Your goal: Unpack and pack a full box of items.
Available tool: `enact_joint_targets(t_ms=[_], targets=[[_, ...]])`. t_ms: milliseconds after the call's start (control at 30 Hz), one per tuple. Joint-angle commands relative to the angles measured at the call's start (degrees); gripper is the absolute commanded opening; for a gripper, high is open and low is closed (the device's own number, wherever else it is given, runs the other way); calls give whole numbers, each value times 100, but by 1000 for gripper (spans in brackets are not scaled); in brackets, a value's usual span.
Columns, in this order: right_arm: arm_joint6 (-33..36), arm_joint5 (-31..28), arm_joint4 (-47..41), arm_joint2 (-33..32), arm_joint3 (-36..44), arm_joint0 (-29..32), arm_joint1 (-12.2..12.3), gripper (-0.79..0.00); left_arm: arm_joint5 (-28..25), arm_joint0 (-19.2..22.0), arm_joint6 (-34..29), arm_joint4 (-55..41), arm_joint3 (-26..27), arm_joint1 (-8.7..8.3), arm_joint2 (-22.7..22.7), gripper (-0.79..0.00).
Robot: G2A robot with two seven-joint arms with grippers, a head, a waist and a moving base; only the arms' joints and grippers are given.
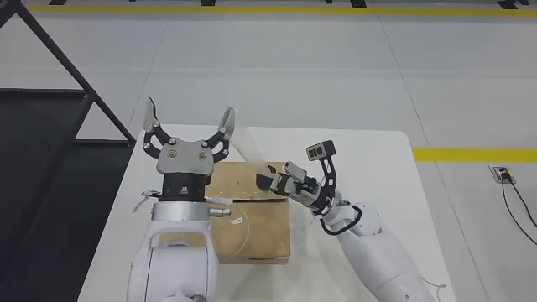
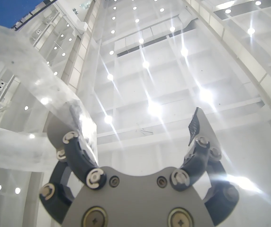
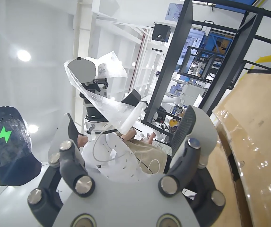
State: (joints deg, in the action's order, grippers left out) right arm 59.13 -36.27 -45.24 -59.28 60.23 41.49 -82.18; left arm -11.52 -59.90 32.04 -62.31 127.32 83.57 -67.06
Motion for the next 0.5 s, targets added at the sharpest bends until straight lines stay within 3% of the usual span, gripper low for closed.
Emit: enact_joint_targets(t_ms=[0,100,233,467], targets=[[177,38,-159,-6,-40,-29,-12,-403,-19,41,30,30,-40,23,30,0],[315,20,-299,-33,-118,-72,-28,-493,-46,88,63,52,-87,58,73,0],[425,-10,-408,-62,-221,-123,-51,-785,-55,122,90,84,-130,101,111,0],[493,-114,-466,-117,-320,-151,-80,-785,-61,143,88,134,-174,165,104,0]])
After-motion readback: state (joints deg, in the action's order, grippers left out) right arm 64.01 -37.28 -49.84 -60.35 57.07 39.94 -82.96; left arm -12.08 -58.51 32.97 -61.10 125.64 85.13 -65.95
